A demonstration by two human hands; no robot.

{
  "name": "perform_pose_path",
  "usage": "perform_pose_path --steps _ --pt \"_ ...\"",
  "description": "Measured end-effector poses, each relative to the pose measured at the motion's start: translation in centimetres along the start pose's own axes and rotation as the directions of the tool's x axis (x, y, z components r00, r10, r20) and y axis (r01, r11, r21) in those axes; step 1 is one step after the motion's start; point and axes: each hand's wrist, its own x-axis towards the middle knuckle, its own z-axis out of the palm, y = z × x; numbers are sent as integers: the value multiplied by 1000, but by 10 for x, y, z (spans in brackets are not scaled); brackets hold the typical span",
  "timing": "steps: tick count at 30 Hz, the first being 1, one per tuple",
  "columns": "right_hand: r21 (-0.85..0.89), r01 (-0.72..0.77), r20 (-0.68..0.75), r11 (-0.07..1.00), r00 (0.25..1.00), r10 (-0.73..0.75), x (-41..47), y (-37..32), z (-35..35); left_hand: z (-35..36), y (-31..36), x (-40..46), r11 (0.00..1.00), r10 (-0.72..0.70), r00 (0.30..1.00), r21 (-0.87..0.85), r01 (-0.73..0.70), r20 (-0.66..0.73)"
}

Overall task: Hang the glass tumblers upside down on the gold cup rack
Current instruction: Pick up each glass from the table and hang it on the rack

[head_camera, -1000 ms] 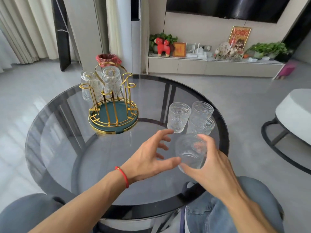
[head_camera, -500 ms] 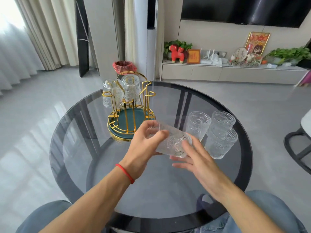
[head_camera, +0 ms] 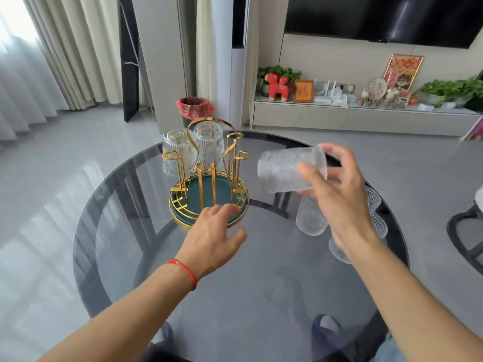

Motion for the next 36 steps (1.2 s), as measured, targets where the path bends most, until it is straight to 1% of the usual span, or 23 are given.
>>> perform_pose_path --steps 1,2,5,7,9,10,13,17,19,22,28,33,36 --pt "9 -7 -16 1000 1000 7 12 -2 0 4 -4 0 992 36 999 117 -39 29" --pt "18 -26 -27 999 999 27 24 -3 0 6 -8 0 980 49 997 188 -58 53" --pt "17 -85 -49 996 995 86 64 -2 6 13 -11 2 951 43 996 302 -64 77" --pt "-105 -55 -48 993 998 50 87 0 16 14 -11 3 937 42 996 342 -65 75" --pt "-245 21 -19 969 999 -26 106 -4 24 15 -7 6 932 25 997 359 -50 75" --pt "-266 39 8 963 999 -38 116 -6 31 15 -7 6 930 14 998 365 -38 68" --pt "-232 48 112 972 993 -22 144 -16 54 15 -5 9 916 -7 998 400 -20 67" --pt "-265 160 266 951 960 -88 162 -26 73 14 -1 8 902 -28 996 432 -11 85" --pt "-299 204 340 932 936 -96 164 -27 79 15 1 9 897 -36 995 442 -8 90" --pt "-333 225 437 916 898 -62 168 -22 88 16 2 9 892 -49 994 452 0 95" --pt "-383 257 582 887 813 16 177 -9 102 17 3 8 890 -56 994 456 6 96" --pt "-336 163 649 928 753 103 174 4 102 16 4 8 886 -63 992 463 3 114" --pt "-337 158 689 928 713 129 171 10 103 15 5 7 886 -64 991 464 1 119"
